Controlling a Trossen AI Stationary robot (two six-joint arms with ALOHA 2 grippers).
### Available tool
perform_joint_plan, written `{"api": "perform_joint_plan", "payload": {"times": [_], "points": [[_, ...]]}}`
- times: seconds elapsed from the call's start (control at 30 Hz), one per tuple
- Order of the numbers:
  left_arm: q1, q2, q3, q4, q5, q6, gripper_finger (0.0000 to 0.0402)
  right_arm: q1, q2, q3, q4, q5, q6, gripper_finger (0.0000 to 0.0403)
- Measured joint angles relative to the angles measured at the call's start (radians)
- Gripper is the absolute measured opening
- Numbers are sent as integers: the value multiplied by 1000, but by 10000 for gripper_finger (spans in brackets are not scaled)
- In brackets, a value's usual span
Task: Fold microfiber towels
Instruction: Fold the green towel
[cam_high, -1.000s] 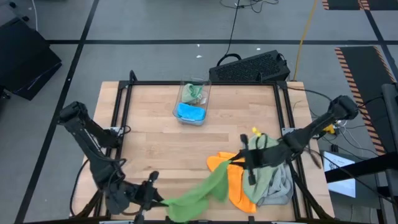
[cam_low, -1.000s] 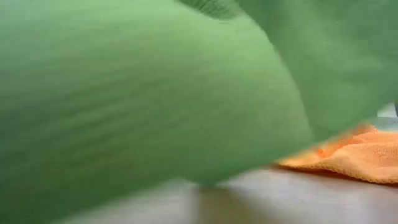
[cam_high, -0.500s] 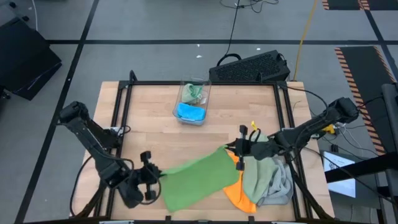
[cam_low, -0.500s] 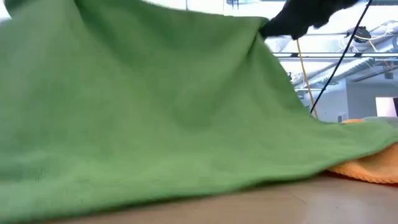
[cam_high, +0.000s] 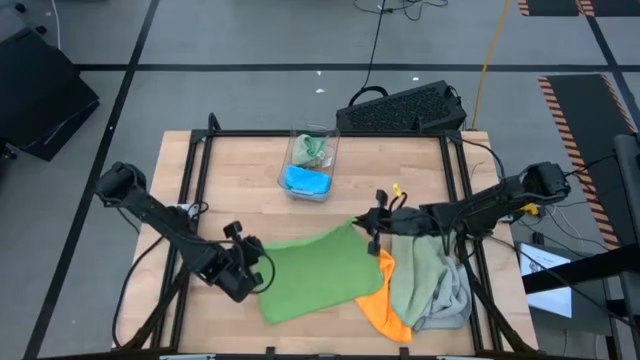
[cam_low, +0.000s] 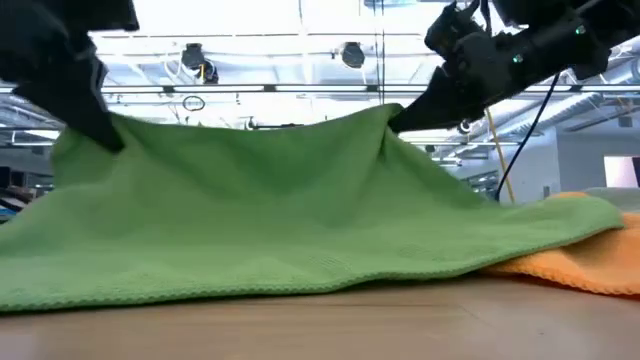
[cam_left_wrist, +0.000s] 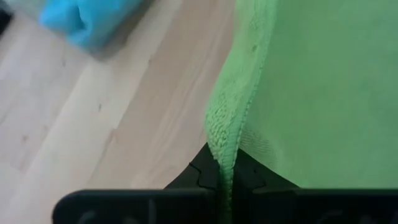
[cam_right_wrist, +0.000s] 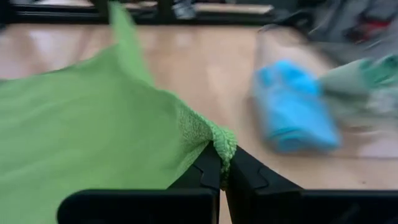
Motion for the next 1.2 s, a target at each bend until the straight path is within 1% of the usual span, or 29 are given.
{"api": "perform_joint_plan", "payload": {"times": [0.07, 0.13, 0.23, 0.3, 0.47, 0.53, 0.6, 0.67, 0.77, 0.83, 0.9, 1.0, 1.2], "points": [[9, 0, -11, -11, 17, -18, 4, -14, 0, 0, -12, -83, 33, 1], [20, 0, -22, -46, 13, -35, 5, -32, 0, -1, -4, -125, 34, 1], [50, 0, -31, -83, -37, -56, 12, -85, 0, -1, 38, -125, -19, 1], [67, 0, -28, -86, -41, -58, 12, -114, -1, -1, 41, -124, -41, 1], [74, 0, -1, -73, 18, -50, 5, -136, -36, 0, -51, -138, -32, 1], [71, 0, -1, -51, 55, -44, 10, -136, -49, -1, -102, -189, -17, 1], [66, 0, -3, -29, 89, -27, 17, -136, -59, -1, -134, -269, -14, 2], [62, 0, -3, -31, 99, -14, 19, -134, -59, -1, -160, -315, -23, 2], [63, 0, -10, -14, 75, -10, 20, -131, -54, -1, -174, -310, -27, 2], [62, 0, -22, -6, 81, -7, 20, -131, -51, -1, -179, -310, -27, 2], [52, 0, -33, -5, 83, -3, 21, -131, -51, -1, -177, -310, -27, 2], [32, 0, -51, -1, 46, -17, 21, -131, -52, -1, -179, -309, -27, 2], [0, 0, -90, 0, 38, -4, 23, -131, -52, -1, -184, -308, -42, 2]]}}
